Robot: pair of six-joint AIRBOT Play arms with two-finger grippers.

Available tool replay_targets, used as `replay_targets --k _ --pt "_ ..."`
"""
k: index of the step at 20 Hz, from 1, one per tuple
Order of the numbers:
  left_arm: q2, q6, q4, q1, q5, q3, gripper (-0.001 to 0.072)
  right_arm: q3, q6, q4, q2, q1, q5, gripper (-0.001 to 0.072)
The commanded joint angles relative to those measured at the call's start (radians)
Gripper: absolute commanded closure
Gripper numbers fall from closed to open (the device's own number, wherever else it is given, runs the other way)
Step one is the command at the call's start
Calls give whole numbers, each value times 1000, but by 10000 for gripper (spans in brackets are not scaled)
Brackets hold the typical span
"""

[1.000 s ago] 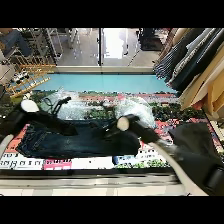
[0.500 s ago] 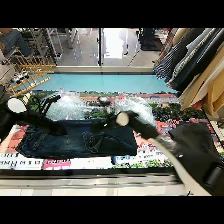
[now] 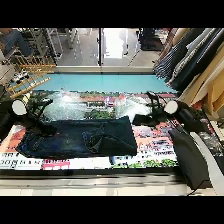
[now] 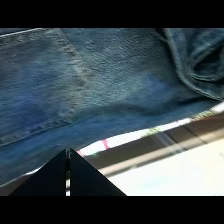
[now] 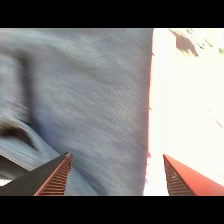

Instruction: Fold the clothes and pants, and hang the long-sleeved shirts on hangers.

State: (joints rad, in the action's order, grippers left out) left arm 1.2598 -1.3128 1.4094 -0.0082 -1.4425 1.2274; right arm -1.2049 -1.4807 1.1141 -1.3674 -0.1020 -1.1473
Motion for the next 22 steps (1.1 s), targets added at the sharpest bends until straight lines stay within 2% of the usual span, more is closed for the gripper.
replay_targets --k 1,2,4,8,11,12,13,14,15,16,19,20,22 --pt "0 -15 53 1 47 1 688 143 169 -140 -4 147 -18 44" --pt "0 -15 53 1 57 1 687 163 237 -205 -29 169 -18 14" --pt "0 -15 53 0 70 1 687 170 342 -315 -103 176 -17 12" --pt "0 -15 53 0 70 1 687 170 563 -646 -264 169 -20 13" --pt "0 -15 53 0 71 1 688 157 574 -652 -340 107 -24 25" --pt "0 -15 53 0 73 1 688 151 575 -641 -355 77 -21 173" --pt "0 -15 53 0 82 1 688 140 575 -627 -360 56 -5 465" --pt "0 -15 53 0 103 1 687 113 567 -603 -357 48 -10 669" --pt "2 -14 50 0 126 1 687 63 521 -544 -344 55 -38 673" --pt "8 2 43 0 142 1 687 5 441 -419 -313 66 -58 675" --pt "57 38 41 0 145 0 687 -162 39 231 -133 86 -68 675" --pt "82 38 37 0 146 -5 688 -201 -4 331 -76 104 -99 676" --pt "134 46 -23 -4 145 -14 687 -259 -3 350 -10 134 -179 676"
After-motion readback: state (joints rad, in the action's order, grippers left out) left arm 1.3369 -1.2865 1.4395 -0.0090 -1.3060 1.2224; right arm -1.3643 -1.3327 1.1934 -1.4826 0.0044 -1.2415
